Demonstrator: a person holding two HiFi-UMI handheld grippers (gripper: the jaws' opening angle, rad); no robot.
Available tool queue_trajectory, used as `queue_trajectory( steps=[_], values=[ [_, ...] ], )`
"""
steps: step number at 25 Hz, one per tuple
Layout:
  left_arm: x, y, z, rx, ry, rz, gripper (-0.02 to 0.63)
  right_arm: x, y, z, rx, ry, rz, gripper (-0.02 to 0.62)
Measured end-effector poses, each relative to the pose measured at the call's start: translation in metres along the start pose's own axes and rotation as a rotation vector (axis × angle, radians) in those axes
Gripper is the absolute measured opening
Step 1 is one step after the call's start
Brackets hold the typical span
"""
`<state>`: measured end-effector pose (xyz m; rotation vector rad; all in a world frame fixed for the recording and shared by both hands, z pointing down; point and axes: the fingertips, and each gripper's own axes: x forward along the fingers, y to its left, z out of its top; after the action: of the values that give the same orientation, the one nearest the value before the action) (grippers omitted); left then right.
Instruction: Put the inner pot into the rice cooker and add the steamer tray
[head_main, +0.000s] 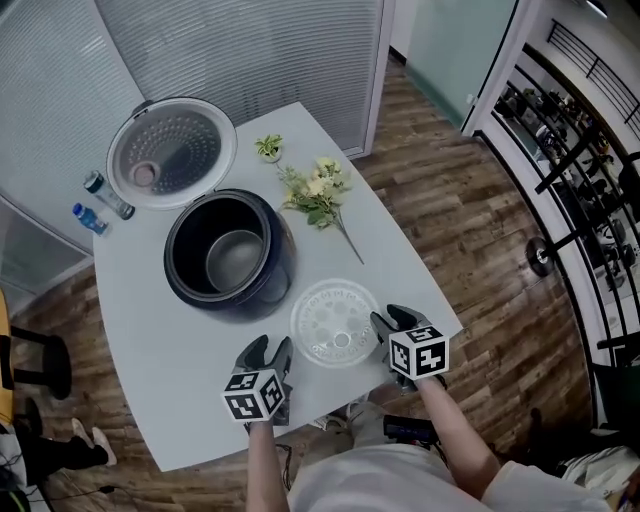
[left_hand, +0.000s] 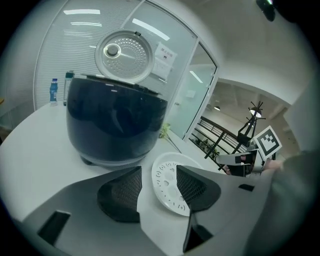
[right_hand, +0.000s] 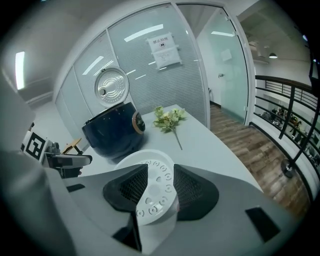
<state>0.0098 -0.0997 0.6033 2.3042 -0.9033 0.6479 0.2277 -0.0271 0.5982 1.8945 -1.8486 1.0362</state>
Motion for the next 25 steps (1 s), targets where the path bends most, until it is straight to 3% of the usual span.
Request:
queue_trajectory(
  steps=[8, 25],
  values=[
    [0.032, 0.000, -0.036, -0.045, 0.070, 0.013, 0.218, 0.016, -0.020, -0.034, 0.022, 0.078, 0.006, 0.161],
    [0.066, 0.005, -0.065, -0.127, 0.133, 0.012, 0.218, 0.049, -0.030, -0.049, 0.051, 0.122, 0.067, 0.161]
  ],
)
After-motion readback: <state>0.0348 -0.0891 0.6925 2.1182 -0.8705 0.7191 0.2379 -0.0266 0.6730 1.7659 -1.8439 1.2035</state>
